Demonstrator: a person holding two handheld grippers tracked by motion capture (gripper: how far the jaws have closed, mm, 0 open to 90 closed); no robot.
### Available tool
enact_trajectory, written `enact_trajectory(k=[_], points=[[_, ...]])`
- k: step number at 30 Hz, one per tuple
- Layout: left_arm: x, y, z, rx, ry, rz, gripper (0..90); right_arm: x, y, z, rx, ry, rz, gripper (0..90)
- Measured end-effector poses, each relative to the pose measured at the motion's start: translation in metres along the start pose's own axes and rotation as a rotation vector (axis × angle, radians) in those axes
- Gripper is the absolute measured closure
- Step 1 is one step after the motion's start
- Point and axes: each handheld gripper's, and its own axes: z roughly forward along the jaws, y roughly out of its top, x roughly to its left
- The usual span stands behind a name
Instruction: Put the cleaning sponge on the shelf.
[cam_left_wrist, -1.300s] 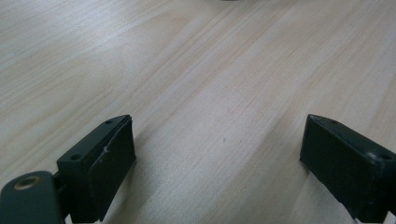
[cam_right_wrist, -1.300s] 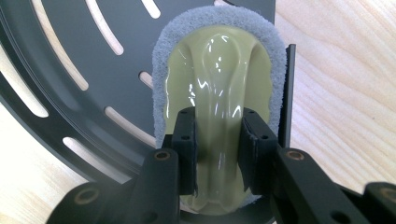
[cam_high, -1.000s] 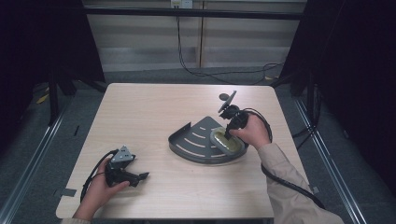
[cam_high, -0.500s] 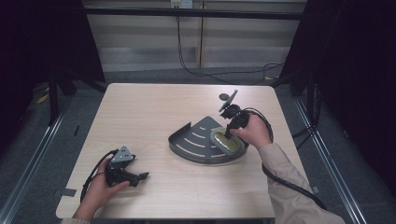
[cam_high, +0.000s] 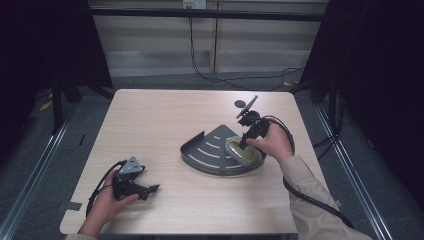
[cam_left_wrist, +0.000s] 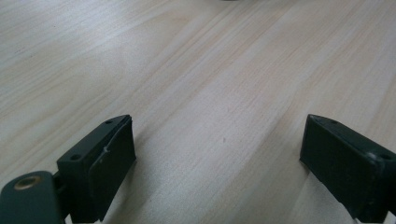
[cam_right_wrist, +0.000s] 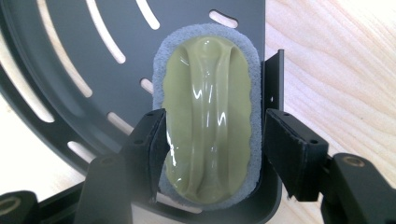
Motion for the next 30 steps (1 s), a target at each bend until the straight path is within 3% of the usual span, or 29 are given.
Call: enact_trajectory(k=[13,30], points=[[0.0,0.0,0.0,0.004,0.0,0.006,9.5,0.004,-0.007,-0.006,-0.024,0.012,-0.005,31.9],[0.0,0.0,0.0,0.004,0.0,0.005,9.5,0.006,-0.024,-0.017,-0.032,0.015,-0.035,29.5]])
